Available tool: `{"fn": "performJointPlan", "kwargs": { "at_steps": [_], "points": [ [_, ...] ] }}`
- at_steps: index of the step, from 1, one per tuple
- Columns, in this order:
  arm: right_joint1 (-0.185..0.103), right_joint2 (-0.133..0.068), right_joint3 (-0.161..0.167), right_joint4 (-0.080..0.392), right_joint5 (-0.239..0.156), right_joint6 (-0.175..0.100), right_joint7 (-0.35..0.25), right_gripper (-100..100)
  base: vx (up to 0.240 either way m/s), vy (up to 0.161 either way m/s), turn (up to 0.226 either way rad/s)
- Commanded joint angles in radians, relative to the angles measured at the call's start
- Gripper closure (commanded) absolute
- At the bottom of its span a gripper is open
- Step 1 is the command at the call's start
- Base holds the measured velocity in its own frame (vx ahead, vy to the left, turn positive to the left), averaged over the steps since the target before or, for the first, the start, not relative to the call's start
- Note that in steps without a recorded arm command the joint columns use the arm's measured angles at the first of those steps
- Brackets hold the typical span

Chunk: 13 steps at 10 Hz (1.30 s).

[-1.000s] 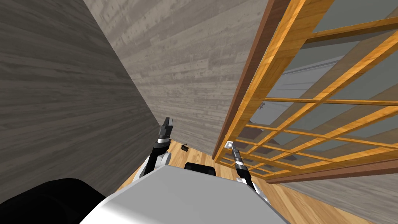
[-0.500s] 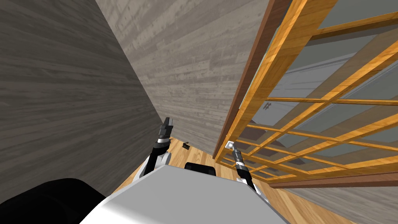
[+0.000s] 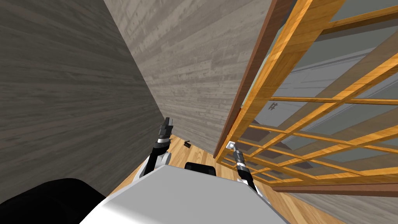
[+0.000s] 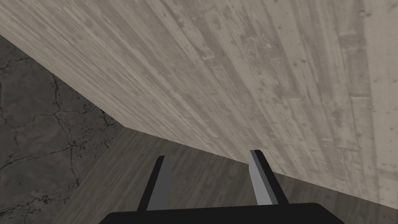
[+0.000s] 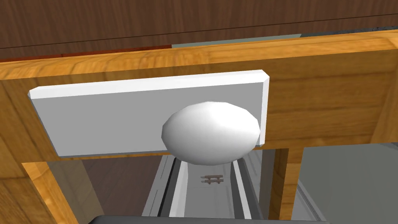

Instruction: Pull the door open

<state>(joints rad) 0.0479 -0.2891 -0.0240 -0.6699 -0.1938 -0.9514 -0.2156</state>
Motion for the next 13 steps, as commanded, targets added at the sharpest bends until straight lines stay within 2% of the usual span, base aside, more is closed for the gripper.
{"fn": "performJointPlan", "kwargs": {
  "at_steps": [1,3,5,6,7,8,9,10,11,12,13],
  "points": [
    [-0.005,0.013,0.02,-0.017,-0.026,-0.006,-0.05,100,-0.06,-0.032,0.172],
    [-0.005,0.013,0.02,-0.017,-0.026,-0.006,-0.063,100,-0.039,-0.02,0.028],
    [0.001,0.009,0.031,-0.024,-0.069,-0.001,-0.133,100,-0.051,-0.008,0.125],
    [0.001,0.009,0.031,-0.024,-0.069,-0.001,-0.147,100,-0.046,-0.021,0.071],
    [0.003,0.007,0.037,-0.028,-0.09,0.001,-0.186,100,-0.044,-0.018,0.102],
    [0.003,0.007,0.037,-0.028,-0.09,0.001,-0.189,100,-0.041,-0.013,0.045],
    [0.006,0.005,0.042,-0.031,-0.111,0.003,-0.229,100,-0.055,-0.017,0.109],
    [0.006,0.005,0.042,-0.031,-0.111,0.003,-0.231,100,-0.04,-0.021,0.069],
    [0.009,0.003,0.048,-0.035,-0.132,0.006,-0.268,100,-0.042,-0.014,0.055],
    [0.009,0.003,0.048,-0.035,-0.132,0.006,-0.272,100,-0.041,-0.003,0.075],
    [0.012,0.001,0.053,-0.038,-0.153,0.008,-0.312,100,-0.05,-0.013,0.106]
  ]
}}
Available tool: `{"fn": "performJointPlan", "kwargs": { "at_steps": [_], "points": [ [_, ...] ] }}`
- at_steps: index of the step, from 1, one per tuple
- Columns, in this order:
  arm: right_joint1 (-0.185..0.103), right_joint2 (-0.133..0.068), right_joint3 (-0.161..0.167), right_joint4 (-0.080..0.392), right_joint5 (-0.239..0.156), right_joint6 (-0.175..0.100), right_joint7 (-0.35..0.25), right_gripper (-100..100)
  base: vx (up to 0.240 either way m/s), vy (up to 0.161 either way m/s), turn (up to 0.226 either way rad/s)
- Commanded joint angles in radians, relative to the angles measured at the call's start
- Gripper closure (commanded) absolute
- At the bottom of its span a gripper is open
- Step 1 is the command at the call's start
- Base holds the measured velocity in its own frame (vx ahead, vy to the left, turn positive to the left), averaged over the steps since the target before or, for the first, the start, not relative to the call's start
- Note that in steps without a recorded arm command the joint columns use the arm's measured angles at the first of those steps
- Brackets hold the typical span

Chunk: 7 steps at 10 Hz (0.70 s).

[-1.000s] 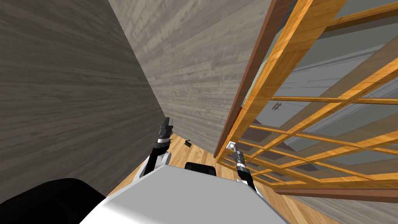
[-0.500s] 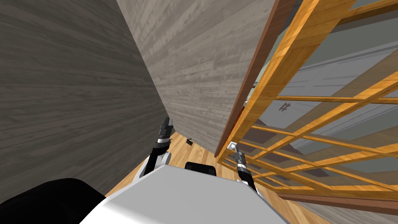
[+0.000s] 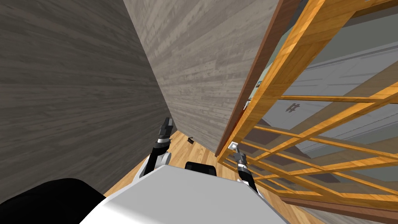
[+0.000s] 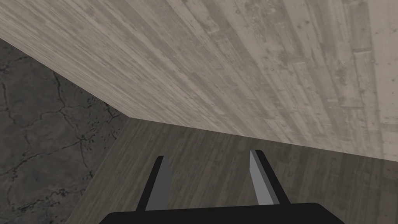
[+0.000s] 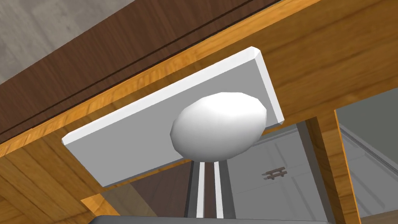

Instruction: Pull the door open

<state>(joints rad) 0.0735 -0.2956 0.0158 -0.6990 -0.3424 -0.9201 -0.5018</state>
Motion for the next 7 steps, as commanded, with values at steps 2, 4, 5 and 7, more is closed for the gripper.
{"fn": "performJointPlan", "kwargs": {
  "at_steps": [2,4,5,7],
  "points": [
    [-0.012,0.006,0.018,-0.012,-0.024,-0.021,-0.067,100,-0.042,-0.017,0.081],
    [0.01,0.012,0.015,-0.023,-0.051,0.007,-0.108,-100,-0.072,-0.043,0.005],
    [0.011,0.016,0.019,-0.028,-0.063,0.009,-0.136,-100,-0.102,-0.007,0.06],
    [0.013,0.026,0.028,-0.042,-0.092,0.014,-0.193,-100,-0.089,0.016,0.094]
  ]
}}
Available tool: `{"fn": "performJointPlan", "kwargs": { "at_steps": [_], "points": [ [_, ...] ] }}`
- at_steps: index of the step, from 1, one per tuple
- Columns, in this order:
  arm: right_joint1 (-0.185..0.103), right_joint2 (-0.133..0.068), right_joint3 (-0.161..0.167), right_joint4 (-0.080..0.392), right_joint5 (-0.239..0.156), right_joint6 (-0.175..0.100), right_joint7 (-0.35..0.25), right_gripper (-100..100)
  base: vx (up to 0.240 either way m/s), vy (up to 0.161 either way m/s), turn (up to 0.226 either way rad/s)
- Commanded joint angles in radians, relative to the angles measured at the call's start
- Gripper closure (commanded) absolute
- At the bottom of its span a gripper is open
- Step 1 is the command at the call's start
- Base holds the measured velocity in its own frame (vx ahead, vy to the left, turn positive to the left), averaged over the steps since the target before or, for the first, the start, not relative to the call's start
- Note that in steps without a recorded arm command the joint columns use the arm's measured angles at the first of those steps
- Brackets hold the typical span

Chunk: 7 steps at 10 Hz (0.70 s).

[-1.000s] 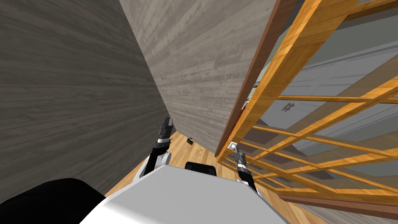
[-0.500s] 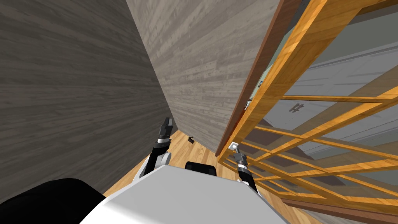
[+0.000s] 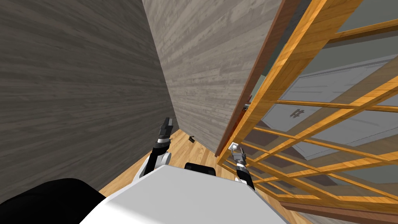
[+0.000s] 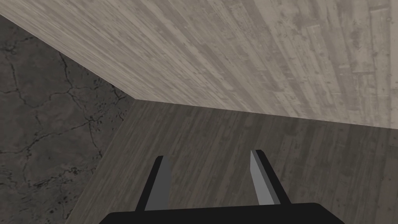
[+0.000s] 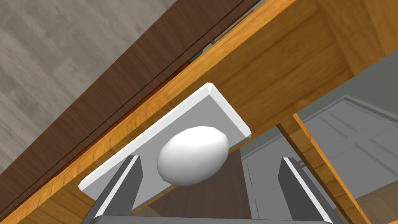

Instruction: Pull the door open

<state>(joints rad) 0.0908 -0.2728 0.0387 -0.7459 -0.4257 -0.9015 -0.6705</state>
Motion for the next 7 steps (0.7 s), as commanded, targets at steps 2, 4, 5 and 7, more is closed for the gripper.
{"fn": "performJointPlan", "kwargs": {
  "at_steps": [2,4,5,7],
  "points": [
    [-0.004,0.009,0.01,-0.003,-0.025,-0.002,-0.069,-100,-0.05,0.009,0.02],
    [-0.003,0.015,0.015,-0.011,-0.042,0.001,-0.107,-100,-0.063,-0.013,0.041],
    [-0.002,0.021,0.021,-0.019,-0.06,0.004,-0.144,-100,-0.058,-0.019,0.038],
    [-0.001,0.028,0.026,-0.028,-0.078,0.007,-0.187,-100,-0.075,-0.012,0.045]
  ]
}}
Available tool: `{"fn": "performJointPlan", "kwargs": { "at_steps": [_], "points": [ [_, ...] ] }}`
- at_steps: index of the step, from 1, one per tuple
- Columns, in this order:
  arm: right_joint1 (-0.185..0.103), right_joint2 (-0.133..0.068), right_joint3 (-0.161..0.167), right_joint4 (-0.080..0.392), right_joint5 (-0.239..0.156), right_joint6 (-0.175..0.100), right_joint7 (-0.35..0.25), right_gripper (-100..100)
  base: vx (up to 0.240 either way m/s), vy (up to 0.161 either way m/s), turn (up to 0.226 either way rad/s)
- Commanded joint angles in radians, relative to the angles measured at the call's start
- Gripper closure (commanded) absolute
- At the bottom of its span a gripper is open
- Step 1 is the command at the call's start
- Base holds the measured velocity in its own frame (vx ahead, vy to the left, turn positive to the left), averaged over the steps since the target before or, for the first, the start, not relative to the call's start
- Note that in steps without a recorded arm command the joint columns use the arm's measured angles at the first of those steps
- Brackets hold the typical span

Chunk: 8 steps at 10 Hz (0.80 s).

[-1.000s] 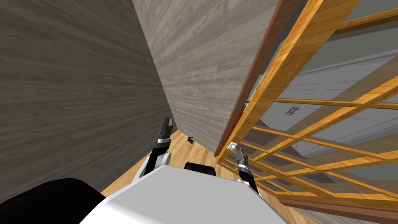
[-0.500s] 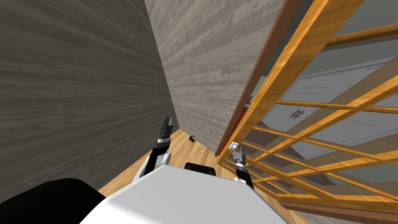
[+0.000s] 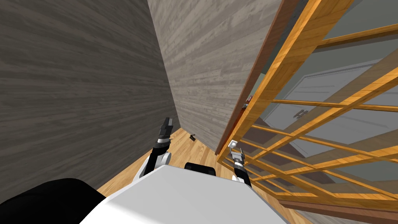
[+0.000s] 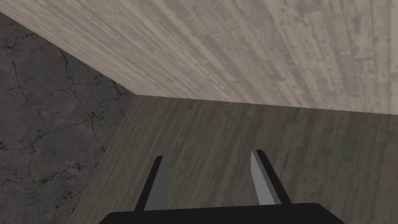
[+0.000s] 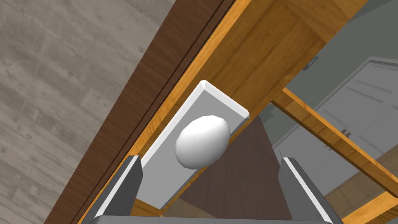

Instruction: Pull the door open

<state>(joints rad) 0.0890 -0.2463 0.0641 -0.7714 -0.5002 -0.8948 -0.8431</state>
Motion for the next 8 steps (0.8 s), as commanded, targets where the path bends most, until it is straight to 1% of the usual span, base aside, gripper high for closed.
{"fn": "performJointPlan", "kwargs": {
  "at_steps": [1,2,3,4,5,7,8],
  "points": [
    [0.002,0.008,0.007,-0.011,-0.022,0.004,-0.05,-100,-0.059,-0.009,0.034],
    [0.002,0.008,0.007,-0.011,-0.022,0.004,-0.055,-100,-0.048,-0.008,0.022],
    [0.003,0.014,0.012,-0.02,-0.04,0.007,-0.095,-100,-0.046,-0.009,0.045],
    [0.004,0.02,0.018,-0.029,-0.059,0.011,-0.12,-100,-0.076,-0.013,0.062],
    [0.004,0.02,0.018,-0.029,-0.059,0.011,-0.135,-100,-0.064,-0.019,0.025],
    [0.006,0.033,0.029,-0.046,-0.094,0.017,-0.2,-100,-0.068,-0.013,0.056],
    [0.006,0.033,0.029,-0.046,-0.094,0.017,-0.213,-100,-0.054,-0.012,0.016]
  ]
}}
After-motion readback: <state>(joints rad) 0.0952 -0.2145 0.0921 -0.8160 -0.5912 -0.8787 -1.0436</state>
